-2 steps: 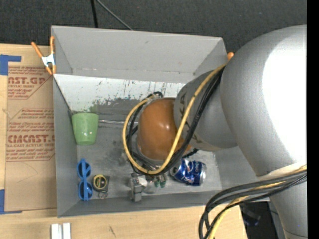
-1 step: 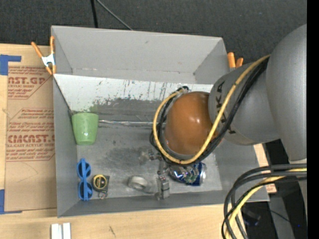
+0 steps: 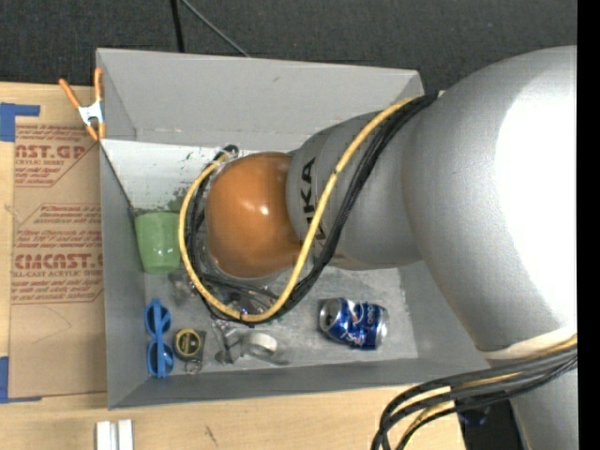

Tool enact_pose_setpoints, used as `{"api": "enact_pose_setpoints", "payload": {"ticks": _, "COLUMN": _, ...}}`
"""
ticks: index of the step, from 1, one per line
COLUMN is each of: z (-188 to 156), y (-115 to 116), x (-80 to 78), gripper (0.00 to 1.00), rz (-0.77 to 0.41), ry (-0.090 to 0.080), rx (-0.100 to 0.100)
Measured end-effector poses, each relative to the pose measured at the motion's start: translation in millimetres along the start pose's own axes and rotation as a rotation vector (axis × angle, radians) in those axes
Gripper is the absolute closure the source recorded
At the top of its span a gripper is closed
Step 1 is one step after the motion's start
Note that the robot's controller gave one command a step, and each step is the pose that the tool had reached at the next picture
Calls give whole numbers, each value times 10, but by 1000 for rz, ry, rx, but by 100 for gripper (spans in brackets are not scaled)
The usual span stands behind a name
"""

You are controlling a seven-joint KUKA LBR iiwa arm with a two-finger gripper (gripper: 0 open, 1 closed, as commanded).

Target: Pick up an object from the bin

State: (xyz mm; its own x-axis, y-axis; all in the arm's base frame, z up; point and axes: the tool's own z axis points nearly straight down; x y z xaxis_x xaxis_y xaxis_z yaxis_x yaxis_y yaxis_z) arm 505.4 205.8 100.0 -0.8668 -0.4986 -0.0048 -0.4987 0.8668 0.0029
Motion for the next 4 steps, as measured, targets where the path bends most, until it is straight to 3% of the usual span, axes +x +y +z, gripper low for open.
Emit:
{"api": "enact_pose_setpoints", "payload": {"ticks": 1, "z": 306, "y": 399, "x": -108, "gripper": 0, "rz": -178, "ry": 4, "rx": 1}}
{"api": "enact_pose_setpoints", "payload": {"ticks": 2, "z": 302, "y": 373, "x": 56, "gripper": 0, "rz": -595, "ry": 3, "rx": 1}}
{"api": "enact_pose_setpoints", "payload": {"ticks": 3, "z": 298, "y": 377, "x": 52, "gripper": 100, "rz": -594, "ry": 1, "rx": 0}}
{"api": "enact_pose_setpoints", "payload": {"ticks": 4, "z": -263, "y": 390, "x": 36, "gripper": 100, "rz": -593, "ry": -1, "rx": 2}}
